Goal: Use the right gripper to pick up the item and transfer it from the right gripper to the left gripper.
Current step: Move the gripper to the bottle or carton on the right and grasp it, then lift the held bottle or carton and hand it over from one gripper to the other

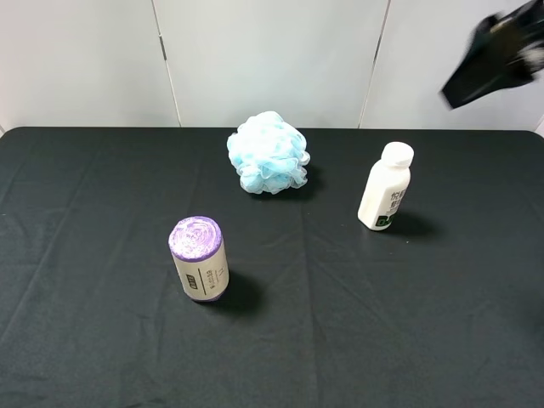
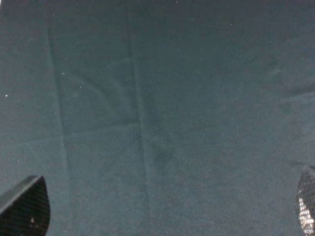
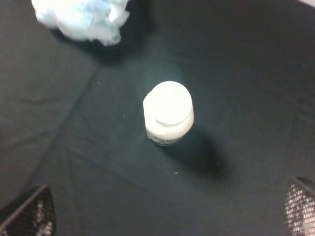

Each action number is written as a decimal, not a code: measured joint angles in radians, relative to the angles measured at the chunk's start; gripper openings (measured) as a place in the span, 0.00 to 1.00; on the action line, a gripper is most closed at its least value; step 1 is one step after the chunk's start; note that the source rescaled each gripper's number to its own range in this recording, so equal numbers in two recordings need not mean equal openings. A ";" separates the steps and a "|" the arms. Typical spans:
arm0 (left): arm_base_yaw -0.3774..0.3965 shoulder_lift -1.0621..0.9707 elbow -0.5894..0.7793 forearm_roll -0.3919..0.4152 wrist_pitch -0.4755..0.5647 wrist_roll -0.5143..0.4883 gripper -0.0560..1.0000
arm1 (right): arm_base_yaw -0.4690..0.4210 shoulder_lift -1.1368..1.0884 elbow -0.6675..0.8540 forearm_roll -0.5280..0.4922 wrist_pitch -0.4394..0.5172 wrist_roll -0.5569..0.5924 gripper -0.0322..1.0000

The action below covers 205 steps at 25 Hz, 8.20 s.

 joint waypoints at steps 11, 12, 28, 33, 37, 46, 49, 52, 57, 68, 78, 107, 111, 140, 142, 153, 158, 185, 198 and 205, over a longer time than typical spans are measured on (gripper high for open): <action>0.000 0.000 0.000 0.000 0.000 0.000 1.00 | 0.119 0.313 -0.032 -0.148 0.005 -0.045 1.00; 0.000 0.000 0.000 0.000 0.000 0.000 1.00 | 0.119 0.329 -0.032 -0.151 -0.002 -0.048 1.00; 0.000 0.000 0.000 0.000 0.000 0.000 1.00 | 0.064 0.458 -0.091 -0.196 -0.105 -0.062 1.00; 0.000 0.000 0.000 0.000 0.000 0.000 1.00 | 0.005 0.507 -0.091 -0.110 -0.121 -0.084 1.00; 0.000 0.000 0.000 0.000 0.000 0.000 1.00 | -0.004 0.532 -0.091 -0.059 -0.140 -0.113 1.00; 0.000 0.000 0.000 0.000 0.000 0.000 1.00 | -0.004 0.586 -0.091 -0.046 -0.155 -0.122 1.00; 0.000 0.000 0.000 0.000 0.000 0.000 1.00 | -0.004 0.586 -0.091 -0.046 -0.162 -0.122 1.00; 0.000 0.000 0.000 0.000 0.000 0.000 1.00 | -0.004 0.586 -0.091 -0.046 -0.166 -0.122 1.00; 0.000 0.000 0.000 0.000 0.000 0.000 1.00 | -0.004 0.586 -0.091 -0.046 -0.165 -0.122 0.97; 0.000 0.000 0.000 0.000 0.000 0.000 1.00 | -0.004 0.586 -0.091 -0.058 -0.151 -0.148 0.08; 0.000 0.000 0.000 0.000 0.000 0.000 1.00 | -0.004 0.584 -0.142 -0.056 -0.070 -0.122 0.08; 0.000 0.000 0.000 0.000 0.000 0.000 1.00 | -0.001 0.392 -0.264 0.246 0.128 0.084 0.08; 0.000 0.000 0.000 0.000 0.000 0.000 1.00 | -0.001 0.352 -0.264 0.296 0.130 0.088 0.08; 0.000 0.000 0.000 0.000 0.000 0.000 1.00 | 0.231 0.161 -0.197 0.503 0.149 0.049 0.08; 0.000 0.000 0.000 -0.001 0.000 0.000 1.00 | 0.232 0.161 -0.197 0.530 0.149 0.040 0.08; 0.000 0.083 -0.036 -0.069 -0.003 0.070 1.00 | 0.232 0.161 -0.197 0.537 0.148 -0.002 0.08; 0.000 0.227 -0.103 -0.121 -0.044 0.196 1.00 | 0.232 0.161 -0.197 0.537 0.148 -0.059 0.08; -0.346 0.801 -0.272 -0.536 -0.336 0.670 1.00 | 0.232 0.186 -0.197 0.589 0.147 -0.114 0.08; -0.657 1.151 -0.405 -0.492 -0.528 0.708 1.00 | 0.232 0.186 -0.197 0.603 0.147 -0.114 0.08; -0.720 1.212 -0.428 -0.492 -0.652 0.707 1.00 | 0.232 0.186 -0.197 0.603 0.147 -0.114 0.08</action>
